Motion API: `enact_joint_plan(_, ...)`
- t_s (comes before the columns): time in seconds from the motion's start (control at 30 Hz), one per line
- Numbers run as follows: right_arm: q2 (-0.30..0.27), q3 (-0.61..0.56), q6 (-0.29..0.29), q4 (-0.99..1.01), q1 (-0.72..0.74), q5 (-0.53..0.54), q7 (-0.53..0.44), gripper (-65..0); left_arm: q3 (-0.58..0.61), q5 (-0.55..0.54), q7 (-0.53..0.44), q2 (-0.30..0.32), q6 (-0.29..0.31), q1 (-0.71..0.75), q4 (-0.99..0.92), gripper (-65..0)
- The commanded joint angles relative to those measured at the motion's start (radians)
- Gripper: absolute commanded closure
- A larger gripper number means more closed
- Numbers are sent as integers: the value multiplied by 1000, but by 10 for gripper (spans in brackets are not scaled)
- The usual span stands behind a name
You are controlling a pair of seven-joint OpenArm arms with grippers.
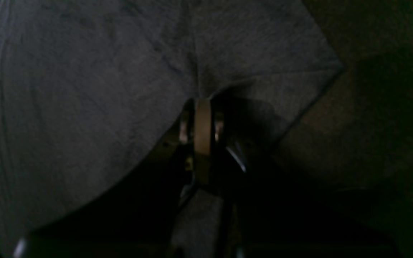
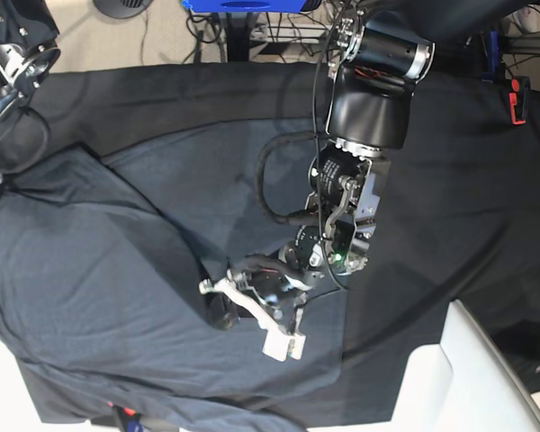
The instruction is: Fold the T-shirt properly
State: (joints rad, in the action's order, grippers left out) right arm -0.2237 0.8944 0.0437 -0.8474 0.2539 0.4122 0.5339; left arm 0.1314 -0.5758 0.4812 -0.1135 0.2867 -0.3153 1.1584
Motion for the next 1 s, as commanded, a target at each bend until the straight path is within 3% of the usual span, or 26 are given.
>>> enact_joint_plan(0.0, -23, -2, 6, -14, 22, 7, -18, 0, 1, -14, -31, -8, 7, -23, 16, 0)
enact_joint_plan(0.9, -13, -2, 8, -14, 40, 9, -19, -3, 1, -10, -39, -7, 7, -31, -38, 0)
enact_joint_plan(0.97, -13, -2, 12, -14, 40, 9, -19, -27, 1, -10, -39, -7, 7, -31, -36, 0)
